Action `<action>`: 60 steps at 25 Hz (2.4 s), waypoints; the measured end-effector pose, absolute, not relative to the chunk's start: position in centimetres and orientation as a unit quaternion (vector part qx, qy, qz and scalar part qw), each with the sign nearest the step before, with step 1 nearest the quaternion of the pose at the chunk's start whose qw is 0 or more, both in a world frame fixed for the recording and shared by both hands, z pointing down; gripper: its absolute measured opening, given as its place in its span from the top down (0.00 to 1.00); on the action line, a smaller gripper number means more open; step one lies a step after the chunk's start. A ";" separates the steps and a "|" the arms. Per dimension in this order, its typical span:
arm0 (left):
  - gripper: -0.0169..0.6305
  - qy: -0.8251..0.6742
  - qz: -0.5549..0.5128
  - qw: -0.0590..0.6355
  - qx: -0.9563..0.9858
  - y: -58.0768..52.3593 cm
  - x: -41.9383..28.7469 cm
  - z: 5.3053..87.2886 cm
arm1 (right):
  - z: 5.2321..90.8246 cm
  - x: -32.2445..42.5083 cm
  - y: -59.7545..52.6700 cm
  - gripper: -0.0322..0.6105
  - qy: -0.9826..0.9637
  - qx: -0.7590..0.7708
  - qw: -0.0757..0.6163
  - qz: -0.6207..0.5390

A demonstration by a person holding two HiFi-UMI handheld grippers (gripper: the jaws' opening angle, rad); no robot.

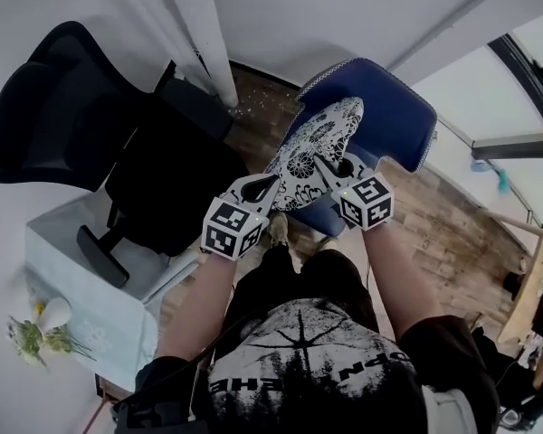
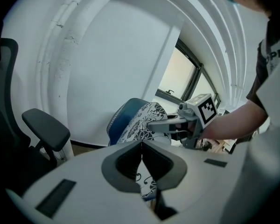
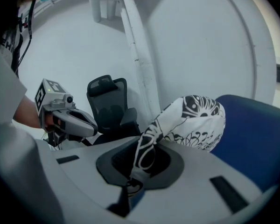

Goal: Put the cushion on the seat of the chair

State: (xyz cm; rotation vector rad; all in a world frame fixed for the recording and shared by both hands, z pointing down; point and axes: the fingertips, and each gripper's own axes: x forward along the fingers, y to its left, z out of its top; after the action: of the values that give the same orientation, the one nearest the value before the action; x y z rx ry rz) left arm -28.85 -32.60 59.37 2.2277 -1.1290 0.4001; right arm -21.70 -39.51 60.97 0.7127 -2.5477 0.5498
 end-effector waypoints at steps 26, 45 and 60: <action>0.95 -0.392 0.202 0.323 0.837 -29.2 -21.0 64.1 | 75.9 -6.5 -33.0 0.91 -0.811 0.364 0.237 0.392; 0.95 -0.351 0.215 0.343 0.844 -28.9 -11.7 72.0 | 92.9 2.3 -30.3 0.91 -0.724 0.400 0.344 0.445; 0.95 -0.375 0.201 0.359 0.831 -29.9 -10.6 75.0 | 99.0 3.6 -30.5 0.91 -0.705 0.388 0.425 0.414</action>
State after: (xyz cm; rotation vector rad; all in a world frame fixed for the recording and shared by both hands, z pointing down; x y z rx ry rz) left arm -10.56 -29.86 74.98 2.1430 -0.9675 0.5191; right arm 3.62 -30.48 98.98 0.9716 -1.7646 1.0348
